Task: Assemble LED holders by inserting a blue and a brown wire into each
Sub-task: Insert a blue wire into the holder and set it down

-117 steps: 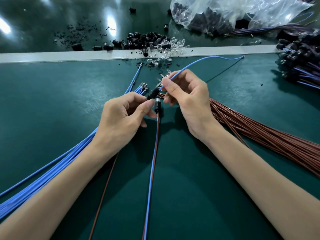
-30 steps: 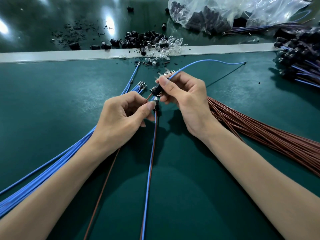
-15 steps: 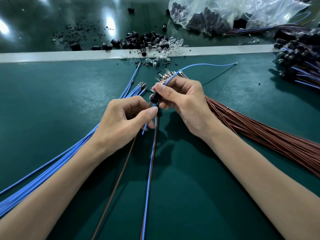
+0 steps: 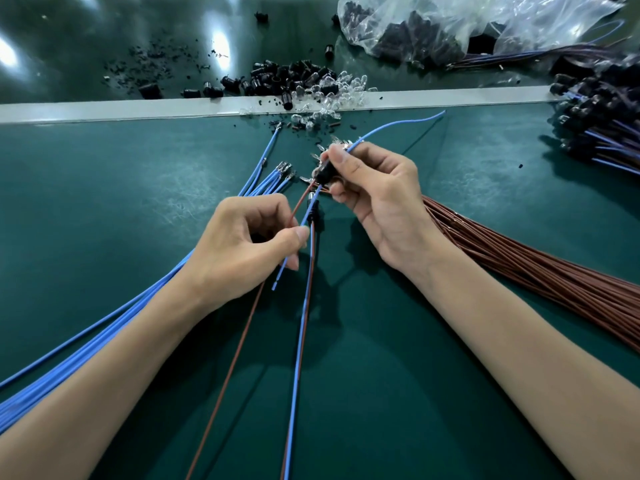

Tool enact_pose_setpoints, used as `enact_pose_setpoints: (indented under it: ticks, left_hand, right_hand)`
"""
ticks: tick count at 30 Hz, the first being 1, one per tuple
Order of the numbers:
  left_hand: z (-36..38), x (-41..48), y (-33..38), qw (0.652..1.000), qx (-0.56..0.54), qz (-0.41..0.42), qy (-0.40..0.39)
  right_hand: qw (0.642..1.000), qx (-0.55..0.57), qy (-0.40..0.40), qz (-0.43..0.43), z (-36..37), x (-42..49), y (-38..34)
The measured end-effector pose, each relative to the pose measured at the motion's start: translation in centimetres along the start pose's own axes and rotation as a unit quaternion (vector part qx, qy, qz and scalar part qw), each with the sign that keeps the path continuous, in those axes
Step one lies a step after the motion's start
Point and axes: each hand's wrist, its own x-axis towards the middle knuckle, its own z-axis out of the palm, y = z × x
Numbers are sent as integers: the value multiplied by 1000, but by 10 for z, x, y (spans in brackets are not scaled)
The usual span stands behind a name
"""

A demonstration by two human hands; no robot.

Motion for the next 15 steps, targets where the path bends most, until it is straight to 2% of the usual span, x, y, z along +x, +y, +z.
enact_pose_setpoints:
  ticks: [3, 9, 15]
  left_hand:
    - [-1, -1, 0, 1000, -14, 5, -16]
    - [4, 0, 3, 999, -48, 14, 4]
    - [-1, -1, -1, 999, -26, 16, -26]
  right_hand:
    - [1000, 15, -4, 10, 0, 0, -2]
    - [996, -66, -56, 5, 0, -3, 3]
    - [1000, 24, -11, 15, 0, 0, -2]
